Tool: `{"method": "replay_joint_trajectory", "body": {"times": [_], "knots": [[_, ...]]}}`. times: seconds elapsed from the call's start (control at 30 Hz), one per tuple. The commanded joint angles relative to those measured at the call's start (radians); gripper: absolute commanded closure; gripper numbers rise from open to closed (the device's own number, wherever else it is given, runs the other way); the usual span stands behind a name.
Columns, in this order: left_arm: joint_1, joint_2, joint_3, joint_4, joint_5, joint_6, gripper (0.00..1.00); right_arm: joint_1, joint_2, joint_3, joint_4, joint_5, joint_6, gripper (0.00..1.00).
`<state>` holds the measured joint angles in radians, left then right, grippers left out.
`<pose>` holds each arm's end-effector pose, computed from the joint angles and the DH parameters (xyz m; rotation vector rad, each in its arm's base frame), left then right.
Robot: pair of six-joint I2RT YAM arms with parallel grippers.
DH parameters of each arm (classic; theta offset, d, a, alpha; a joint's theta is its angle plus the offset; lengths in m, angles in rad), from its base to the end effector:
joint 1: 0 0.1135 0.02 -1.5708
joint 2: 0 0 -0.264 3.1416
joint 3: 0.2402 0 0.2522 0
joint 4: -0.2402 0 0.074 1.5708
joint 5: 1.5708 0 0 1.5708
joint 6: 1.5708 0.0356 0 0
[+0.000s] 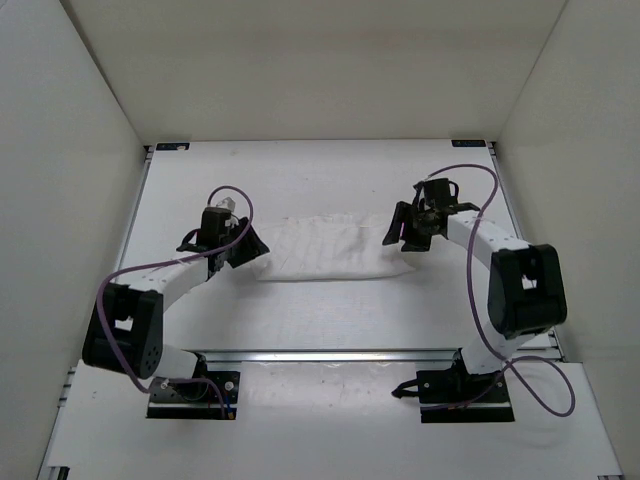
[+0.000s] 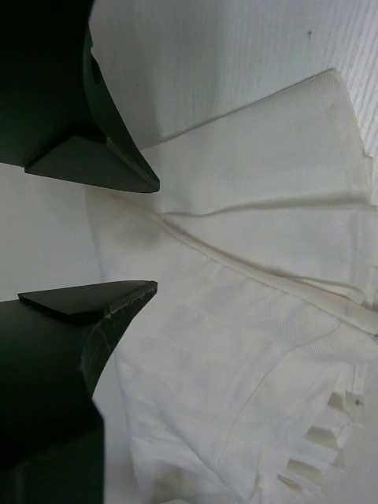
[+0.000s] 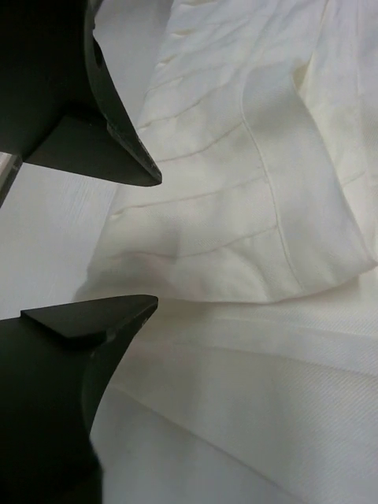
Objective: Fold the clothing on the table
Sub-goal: Fold the skirt
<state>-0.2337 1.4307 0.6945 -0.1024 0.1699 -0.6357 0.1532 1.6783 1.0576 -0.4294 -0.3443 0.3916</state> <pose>0.2689 -0.0702 0.1738 -0.4161 2.4480 -0.5924 0.3302 0.0631 0.1891 0.1941 2.6574 0.6365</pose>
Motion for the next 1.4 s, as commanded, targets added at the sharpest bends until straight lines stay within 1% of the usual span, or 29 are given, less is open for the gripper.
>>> {"method": "replay_joint_trajectory", "body": {"times": [0.0, 0.13, 0.2, 0.23, 0.3, 0.37, 0.5, 0.63, 0.73, 0.77, 0.8, 0.87, 0.9, 0.93, 0.97, 1.0, 1.03, 1.07, 1.1, 1.13, 1.17, 1.27, 1.3, 1.37], "knots": [[-0.004, -0.104, 0.000, -0.075, -0.024, 0.030, 0.40, -0.001, -0.155, -0.042, -0.013, 0.142, 0.006, 0.44], [-0.024, -0.153, -0.047, -0.112, -0.032, 0.037, 0.38, -0.038, -0.279, -0.155, -0.028, 0.183, 0.058, 0.39], [-0.035, -0.168, -0.094, -0.103, -0.036, 0.028, 0.37, -0.052, -0.307, -0.215, -0.028, 0.173, 0.073, 0.34], [-0.039, -0.168, -0.113, -0.088, -0.036, 0.025, 0.37, -0.063, -0.330, -0.247, -0.002, 0.151, 0.090, 0.32], [-0.039, -0.174, -0.139, -0.079, -0.035, 0.019, 0.37, -0.092, -0.353, -0.320, 0.061, 0.024, 0.130, 0.28], [-0.042, -0.158, -0.161, -0.062, -0.040, 0.019, 0.37, -0.128, -0.353, -0.382, 0.164, -0.053, 0.159, 0.26], [-0.039, -0.135, -0.184, -0.045, -0.035, 0.016, 0.37, -0.109, -0.307, -0.403, 0.219, -0.042, 0.190, 0.25], [-0.045, -0.125, -0.205, -0.003, -0.066, -0.005, 0.36, -0.145, -0.253, -0.471, 0.354, -0.096, 0.243, 0.25], [-0.046, -0.105, -0.217, 0.007, -0.075, -0.009, 0.36, -0.152, -0.230, -0.513, 0.414, -0.123, 0.280, 0.32], [-0.046, -0.095, -0.213, 0.016, -0.075, -0.012, 0.36, -0.152, -0.224, -0.518, 0.422, -0.121, 0.279, 0.40], [-0.047, -0.079, -0.208, 0.026, -0.067, -0.010, 0.36, -0.179, -0.216, -0.524, 0.425, -0.110, 0.292, 0.56], [-0.049, -0.066, -0.208, 0.032, -0.069, -0.013, 0.35, -0.185, -0.207, -0.531, 0.451, -0.101, 0.297, 0.71], [-0.055, -0.059, -0.208, 0.041, -0.070, -0.012, 0.36, -0.190, -0.206, -0.531, 0.460, -0.102, 0.302, 0.81], [-0.056, -0.050, -0.205, 0.043, -0.064, -0.015, 0.37, -0.195, -0.203, -0.533, 0.462, -0.098, 0.302, 0.87], [-0.059, -0.038, -0.205, 0.046, -0.067, -0.015, 0.40, -0.192, -0.197, -0.527, 0.457, -0.090, 0.308, 1.00], [-0.061, -0.027, -0.198, 0.052, -0.061, -0.012, 0.46, -0.199, -0.206, -0.522, 0.443, -0.084, 0.302, 1.00], [-0.058, -0.024, -0.194, 0.046, -0.063, -0.007, 0.59, -0.198, -0.210, -0.516, 0.434, -0.069, 0.297, 1.00], [-0.065, -0.016, -0.197, 0.049, -0.063, -0.005, 0.66, -0.195, -0.213, -0.510, 0.432, -0.050, 0.299, 1.00], [-0.065, -0.018, -0.196, 0.059, -0.061, -0.005, 0.80, -0.196, -0.225, -0.507, 0.410, -0.039, 0.291, 1.00], [-0.062, -0.009, -0.191, 0.066, -0.055, -0.005, 0.92, -0.198, -0.233, -0.498, 0.388, -0.019, 0.286, 1.00], [-0.067, -0.009, -0.194, 0.075, -0.040, -0.005, 1.00, -0.193, -0.252, -0.493, 0.371, -0.001, 0.276, 1.00], [-0.084, -0.001, -0.190, 0.086, -0.033, -0.012, 1.00, -0.218, -0.293, -0.444, 0.296, 0.045, 0.242, 1.00], [-0.090, 0.007, -0.187, 0.125, -0.020, -0.019, 1.00, -0.221, -0.305, -0.432, 0.259, 0.069, 0.228, 1.00], [-0.113, 0.020, -0.187, 0.153, -0.004, -0.036, 1.00, -0.218, -0.325, -0.355, 0.186, 0.099, 0.173, 1.00]]}}
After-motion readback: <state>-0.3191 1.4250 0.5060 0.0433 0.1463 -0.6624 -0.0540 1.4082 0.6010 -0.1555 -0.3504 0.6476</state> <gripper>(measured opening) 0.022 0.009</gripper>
